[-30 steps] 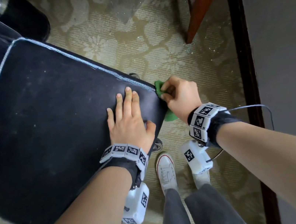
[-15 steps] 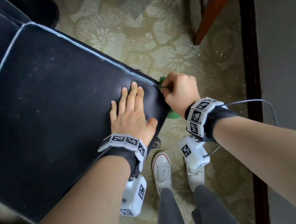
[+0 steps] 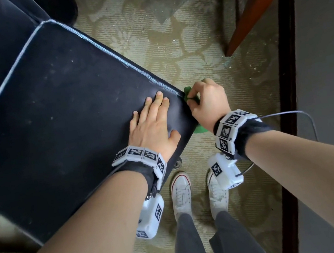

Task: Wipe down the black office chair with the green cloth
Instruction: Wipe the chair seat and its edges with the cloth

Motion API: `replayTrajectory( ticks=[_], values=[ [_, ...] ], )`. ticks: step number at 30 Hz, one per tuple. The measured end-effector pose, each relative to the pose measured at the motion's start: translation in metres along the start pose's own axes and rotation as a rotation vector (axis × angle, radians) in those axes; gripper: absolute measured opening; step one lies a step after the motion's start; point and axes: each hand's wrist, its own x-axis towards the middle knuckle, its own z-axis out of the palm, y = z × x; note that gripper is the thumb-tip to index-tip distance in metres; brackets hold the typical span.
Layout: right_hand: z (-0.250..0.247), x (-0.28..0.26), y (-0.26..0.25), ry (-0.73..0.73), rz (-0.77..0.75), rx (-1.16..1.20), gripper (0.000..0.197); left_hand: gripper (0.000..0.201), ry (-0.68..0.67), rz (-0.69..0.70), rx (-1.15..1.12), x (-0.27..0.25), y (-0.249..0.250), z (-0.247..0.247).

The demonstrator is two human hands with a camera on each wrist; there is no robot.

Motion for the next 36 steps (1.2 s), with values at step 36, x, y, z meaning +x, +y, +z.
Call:
replayTrajectory(
  ticks=[36],
  values=[
    [0.009,0.023,-0.025,-0.007,-0.038,-0.119,0.007,0.083,0.035,-0.093,0.063,0.020,-0.032,-0.015]
  ],
)
